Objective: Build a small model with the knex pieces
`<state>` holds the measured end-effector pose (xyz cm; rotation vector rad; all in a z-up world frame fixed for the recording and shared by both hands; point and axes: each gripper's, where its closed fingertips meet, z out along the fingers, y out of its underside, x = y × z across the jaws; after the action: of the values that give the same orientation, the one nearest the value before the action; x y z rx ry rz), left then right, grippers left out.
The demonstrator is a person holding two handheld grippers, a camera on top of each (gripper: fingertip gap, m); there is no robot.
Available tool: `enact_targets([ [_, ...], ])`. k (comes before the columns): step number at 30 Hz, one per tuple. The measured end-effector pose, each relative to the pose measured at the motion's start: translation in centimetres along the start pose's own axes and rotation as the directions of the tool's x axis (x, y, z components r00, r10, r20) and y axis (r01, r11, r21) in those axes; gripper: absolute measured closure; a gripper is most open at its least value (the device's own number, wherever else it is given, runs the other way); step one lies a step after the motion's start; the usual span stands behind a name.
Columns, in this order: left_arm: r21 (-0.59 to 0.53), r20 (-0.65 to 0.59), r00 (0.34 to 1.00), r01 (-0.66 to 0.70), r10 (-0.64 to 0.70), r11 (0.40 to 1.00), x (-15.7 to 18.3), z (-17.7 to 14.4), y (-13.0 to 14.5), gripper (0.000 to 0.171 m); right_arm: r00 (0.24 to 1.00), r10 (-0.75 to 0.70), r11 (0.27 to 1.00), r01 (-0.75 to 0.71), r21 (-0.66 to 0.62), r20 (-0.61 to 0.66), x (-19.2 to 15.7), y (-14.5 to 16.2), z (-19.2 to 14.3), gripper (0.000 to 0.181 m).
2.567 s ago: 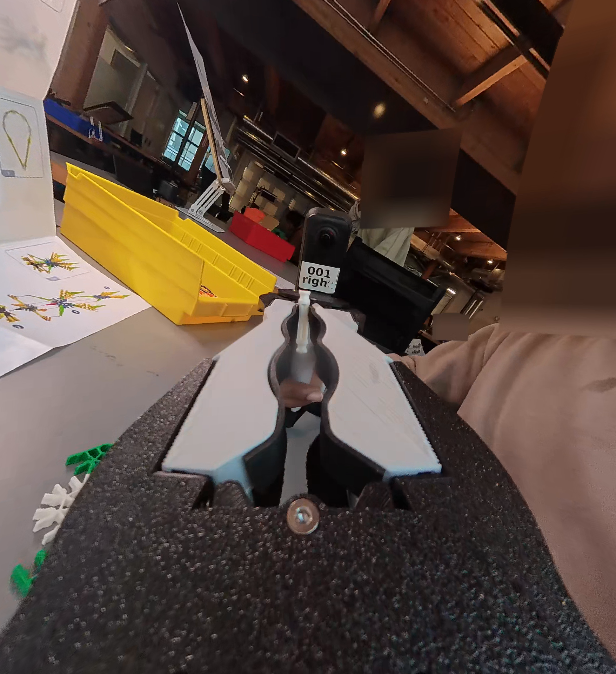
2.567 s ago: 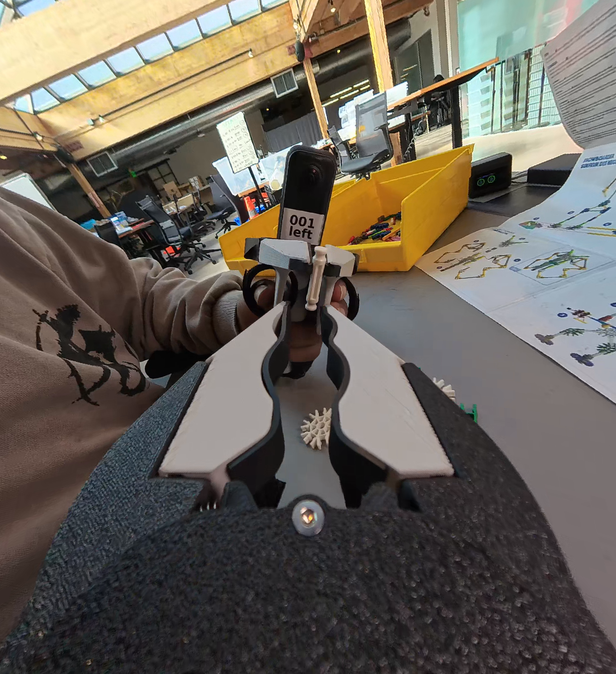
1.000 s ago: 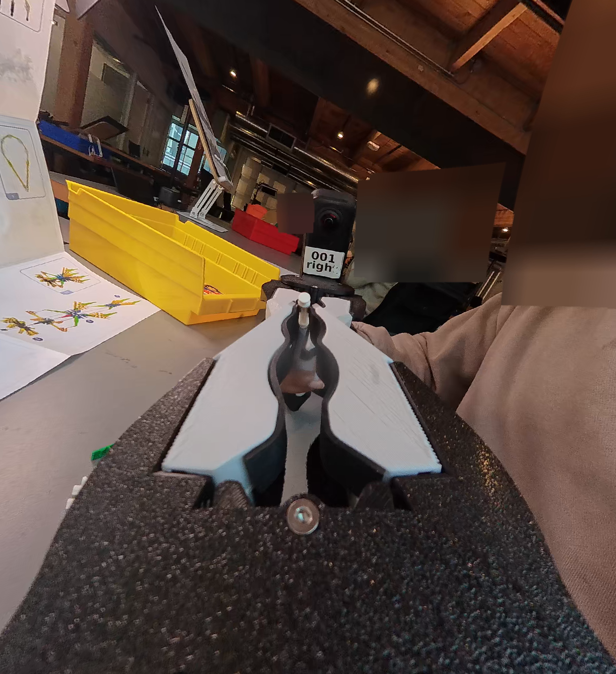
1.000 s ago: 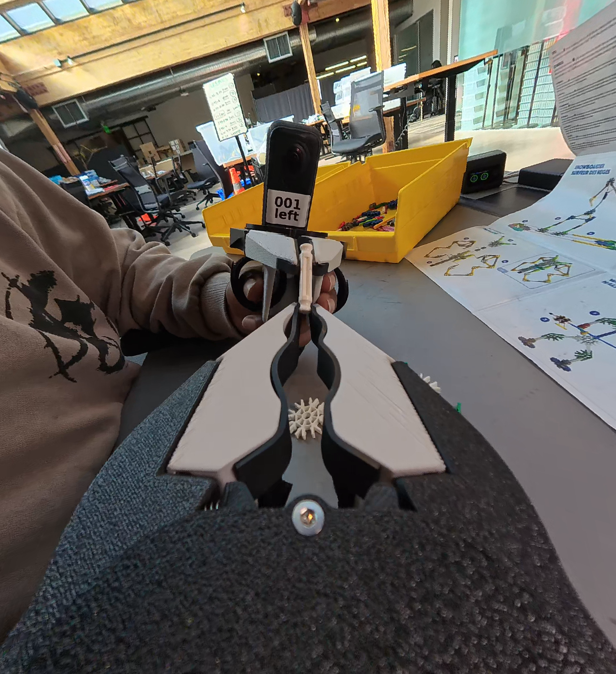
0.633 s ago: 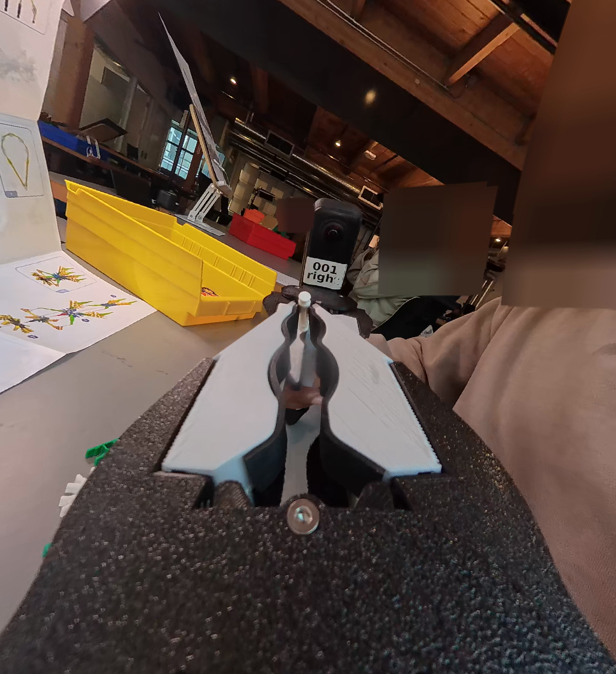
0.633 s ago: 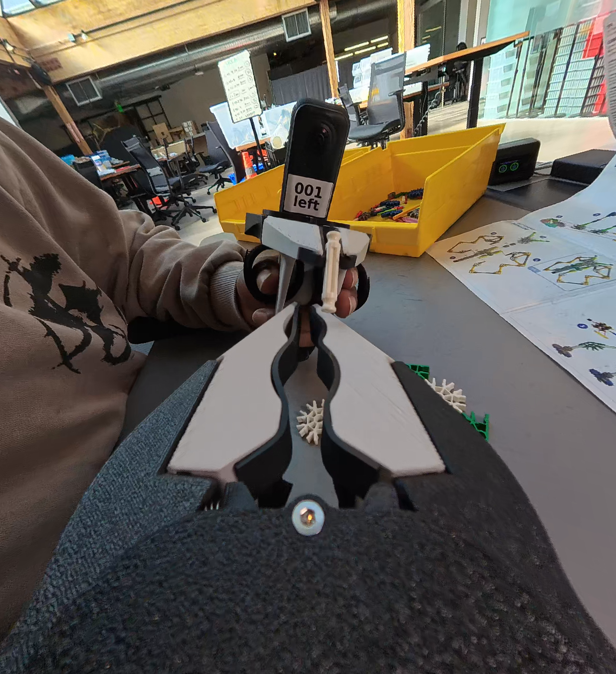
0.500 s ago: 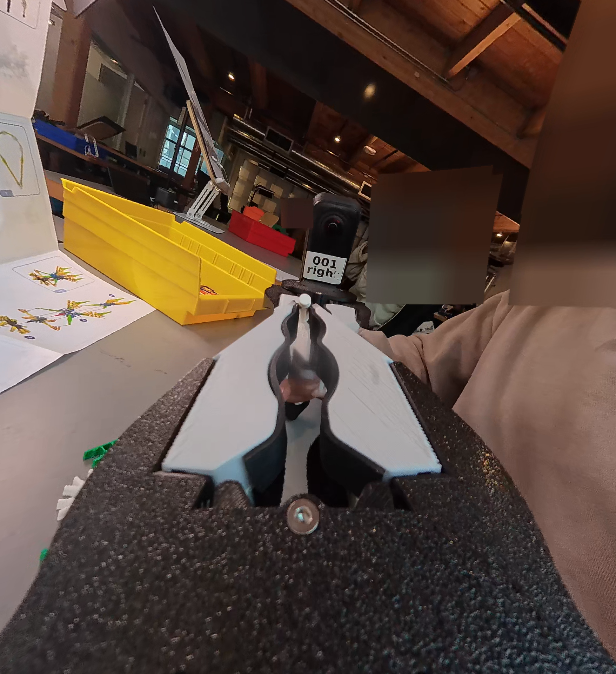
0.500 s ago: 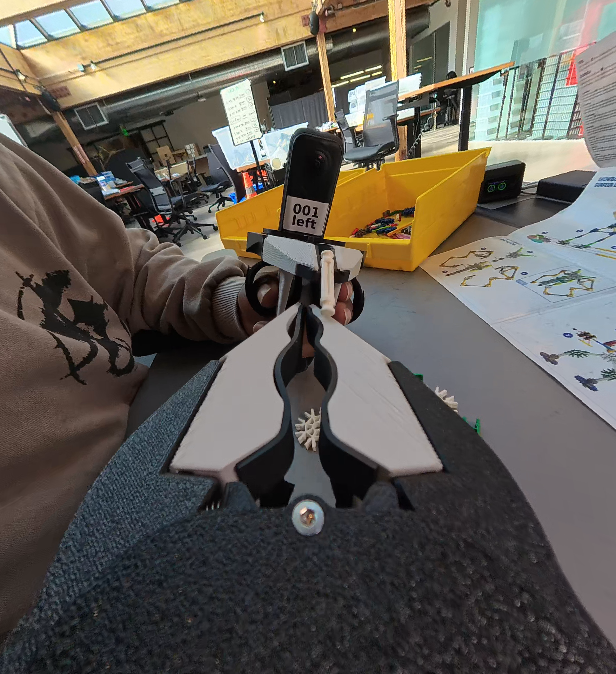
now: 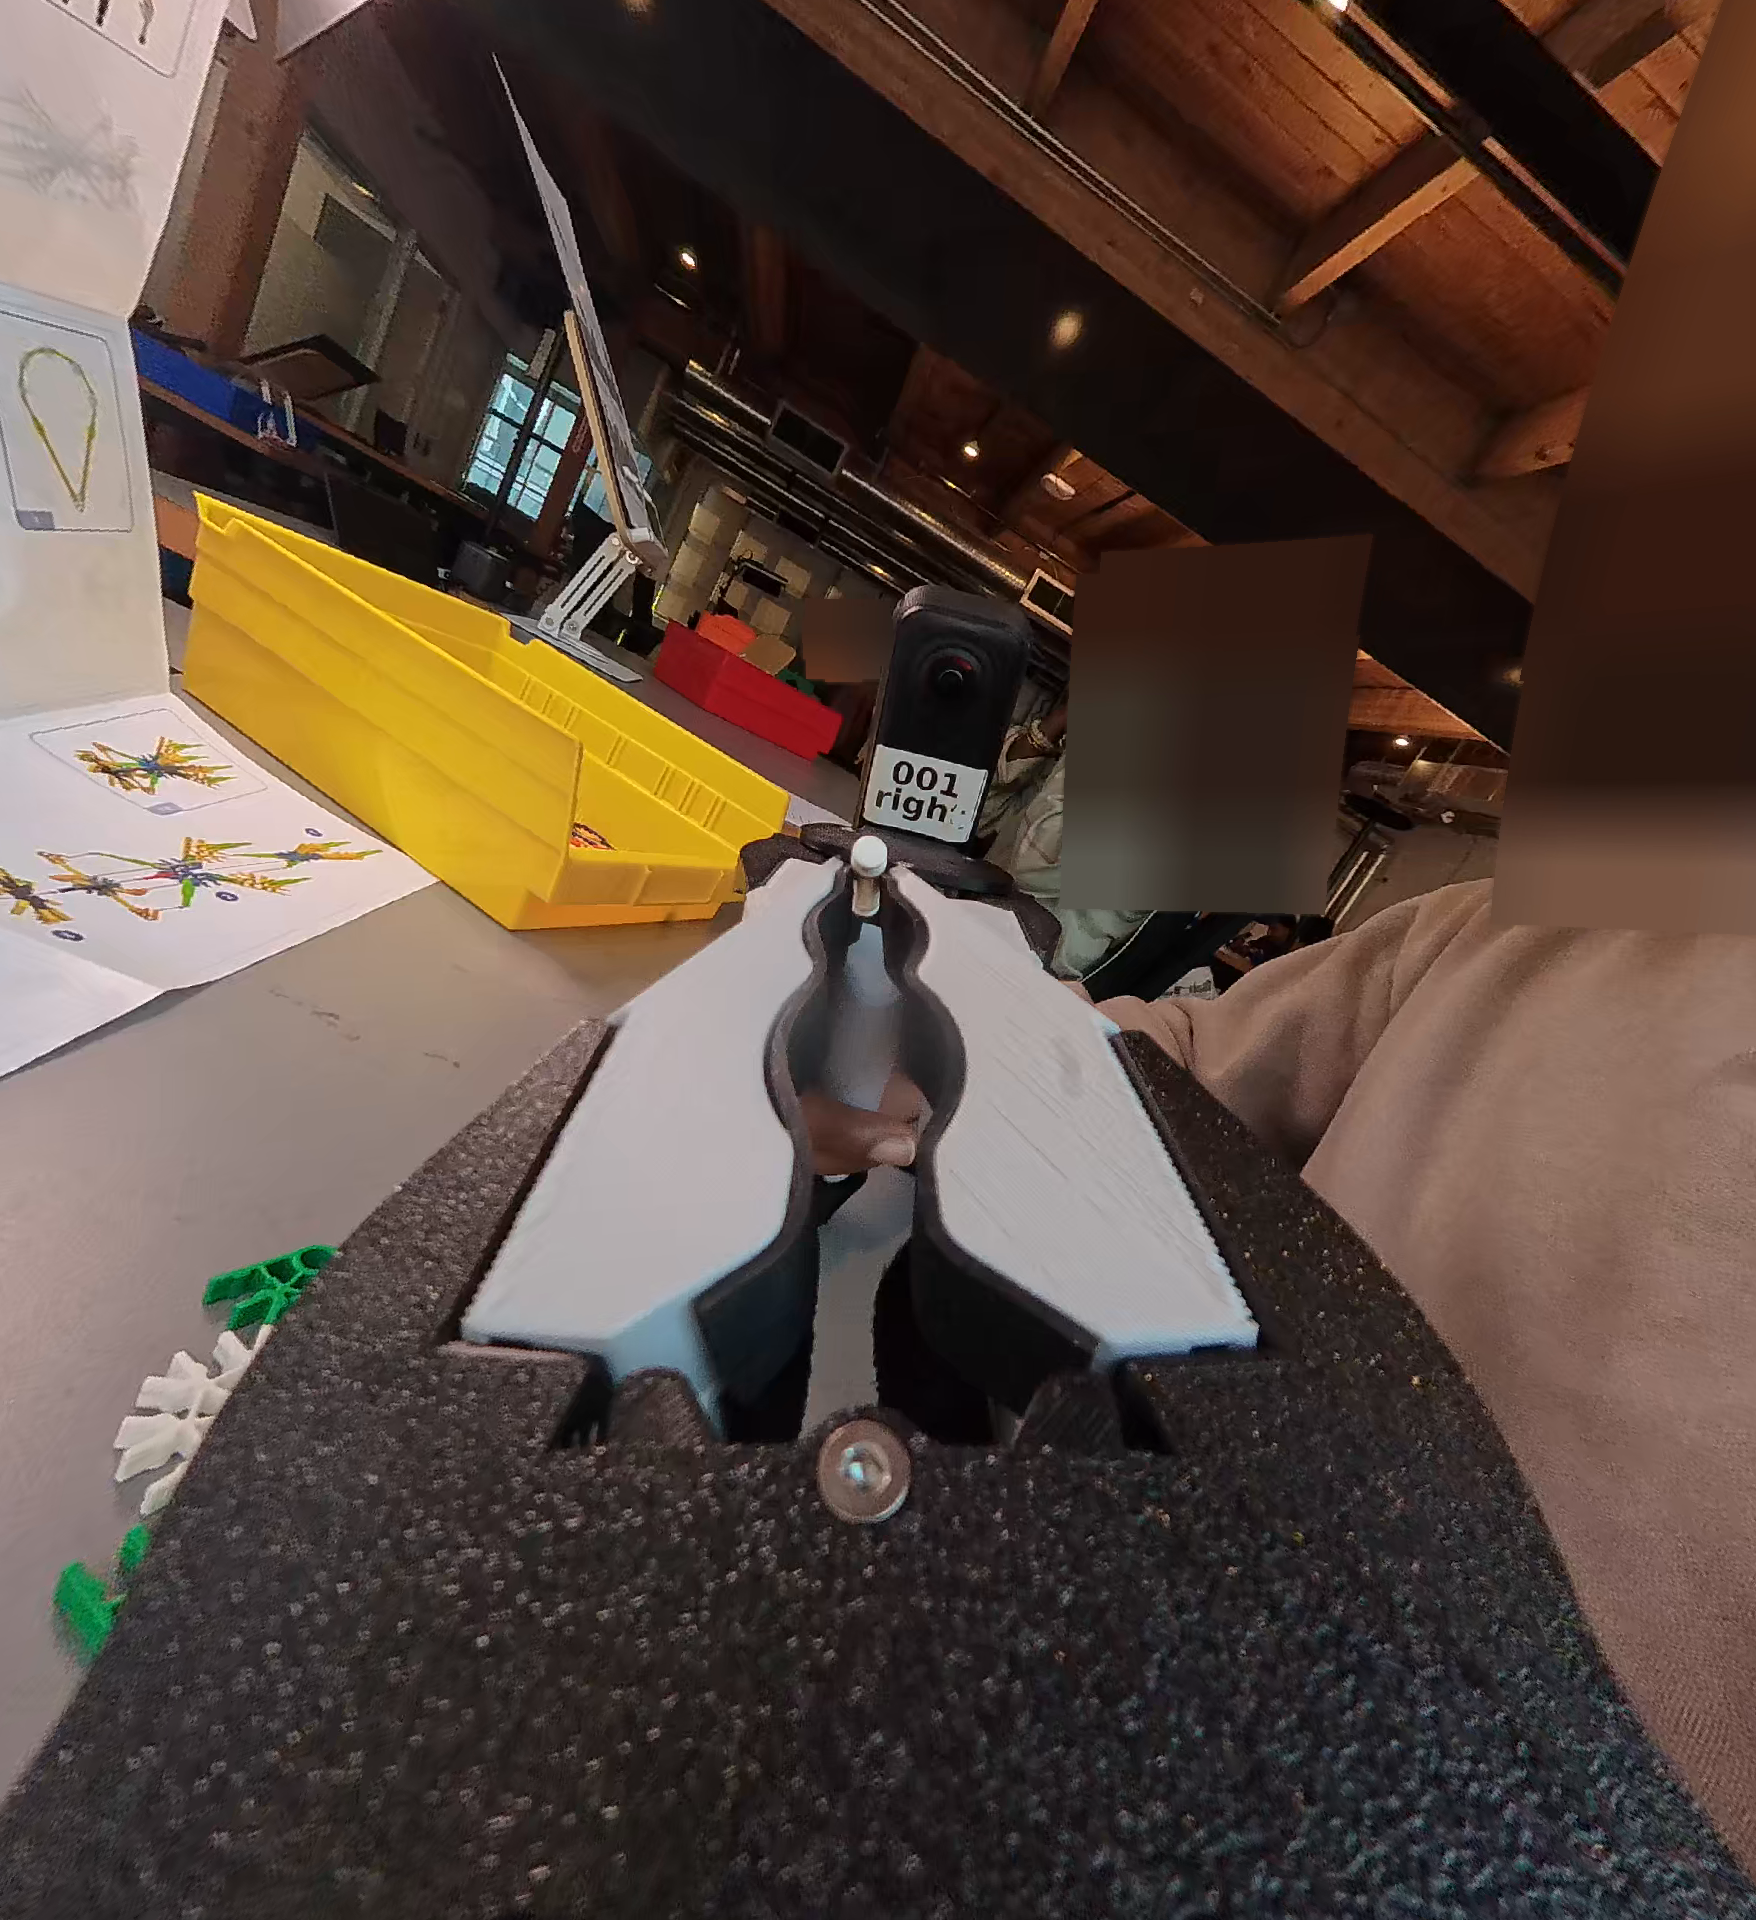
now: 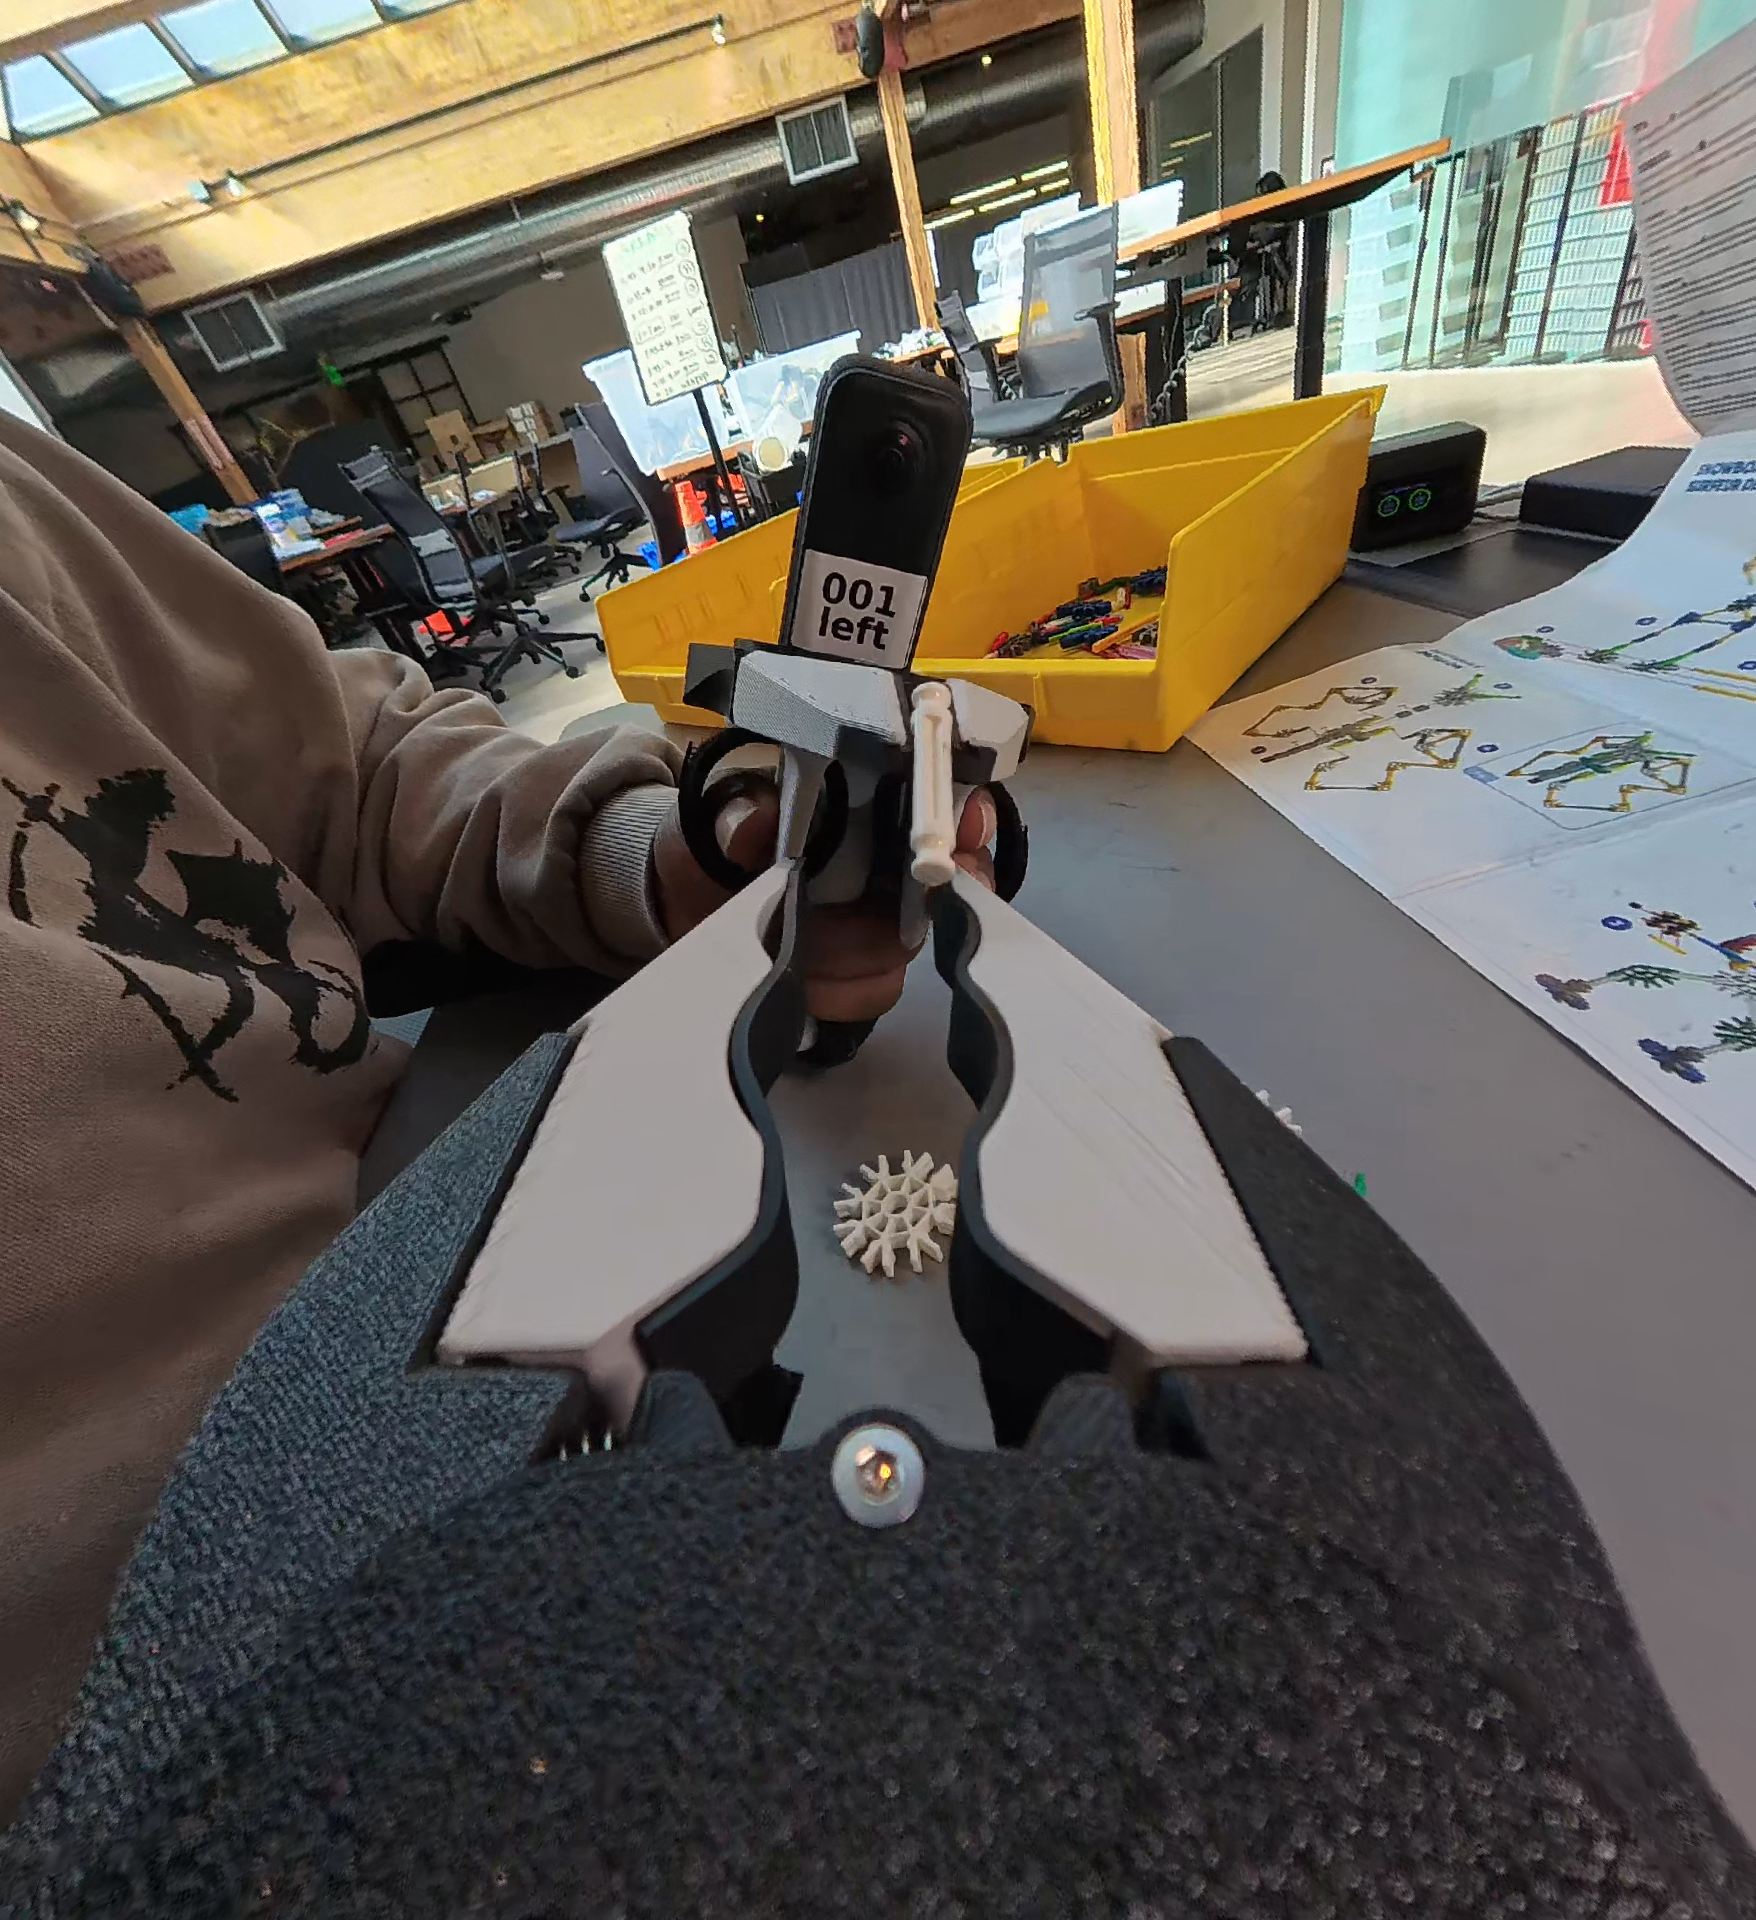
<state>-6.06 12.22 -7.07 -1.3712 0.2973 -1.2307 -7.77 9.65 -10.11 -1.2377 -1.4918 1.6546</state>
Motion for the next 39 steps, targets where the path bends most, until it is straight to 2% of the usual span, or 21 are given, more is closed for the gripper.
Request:
enact_targets([
  [4, 0.001, 0.008, 1.0, -0.004, 0.004, 1.0, 0.0, 0.1, 0.0, 0.168, 1.0, -0.015, 1.0, 0.015, 0.019, -0.026, 0.2, -0.4, -0.3, 0.181],
  [9, 0.026, 0.015, 1.0, 0.018, -0.018, 1.0, -0.4, -0.3, -0.5, 0.168, 0.999, 0.004, 0.999, -0.002, 0.044, -0.034, 0.6, -0.9, -0.6, 0.181],
  [13, 0.042, 0.015, 0.999, 0.033, -0.033, 0.999, -0.5, -0.5, -0.8, 0.168, 0.999, 0.029, 0.999, -0.028, 0.047, -0.032, 0.8, -0.8, -0.6, 0.158],
  [18, 0.014, 0.025, 1.0, -0.009, 0.008, 1.0, -0.4, -0.7, -0.7, 0.168, 0.997, 0.032, 0.996, -0.026, 0.084, -0.068, 1.6, -1.7, -1.4, 0.149],
  [20, -0.024, 0.041, 0.998, -0.051, 0.052, 0.998, -0.6, -0.7, -0.3, 0.167, 0.996, 0.037, 0.993, -0.028, 0.111, -0.078, 1.9, -2.3, -1.9, 0.159],
  [23, -0.061, 0.058, 0.994, -0.094, 0.097, 0.994, -0.7, -0.6, 0.1, 0.168, 0.997, 0.001, 0.997, 0.005, 0.073, -0.08, 1.8, -1.8, -2.1, 0.177],
  [28, -0.111, 0.074, 0.99, -0.115, 0.124, 0.987, -0.9, -0.6, 0.7, 0.168, 0.993, -0.072, 0.997, 0.073, -0.001, -0.098, 1.7, -1.1, -2.1, 0.177],
  [30, -0.179, 0.144, 0.976, -0.135, 0.161, 0.975, -2.0, -0.8, 1.1, 0.167, 0.985, -0.092, 0.996, 0.089, -0.028, -0.146, 2.7, -1.1, -2.7, 0.177],
  [32, -0.278, 0.246, 0.935, -0.185, 0.256, 0.943, -3.9, -1.9, 0.8, 0.163, 0.96, -0.094, 0.993, 0.074, -0.088, -0.262, 5.0, -0.6, -3.9, 0.177],
  [34, -0.43, 0.333, 0.856, -0.236, 0.396, 0.871, -6.0, -4.0, 0.5, 0.157, 0.916, -0.111, 0.969, 0.014, -0.248, -0.385, 7.9, 1.8, -5.5, 0.177],
  [36, -0.575, 0.362, 0.782, -0.242, 0.508, 0.782, -7.5, -6.6, 0.4, 0.153, 0.857, -0.166, 0.905, -0.064, -0.42, -0.488, 10.4, 5.1, -7.2, 0.177],
  [37, -0.627, 0.36, 0.768, -0.223, 0.531, 0.747, -8.0, -7.8, 0.6, 0.152, 0.84, -0.199, 0.862, -0.095, -0.497, -0.505, 11.0, 6.7, -7.8, 0.177],
  [39, -0.69, 0.345, 0.789, -0.154, 0.509, 0.707, -8.3, -9.6, 1.7, 0.152, 0.822, -0.247, 0.796, -0.13, -0.591, -0.514, 11.5, 8.9, -8.2, 0.177],
])
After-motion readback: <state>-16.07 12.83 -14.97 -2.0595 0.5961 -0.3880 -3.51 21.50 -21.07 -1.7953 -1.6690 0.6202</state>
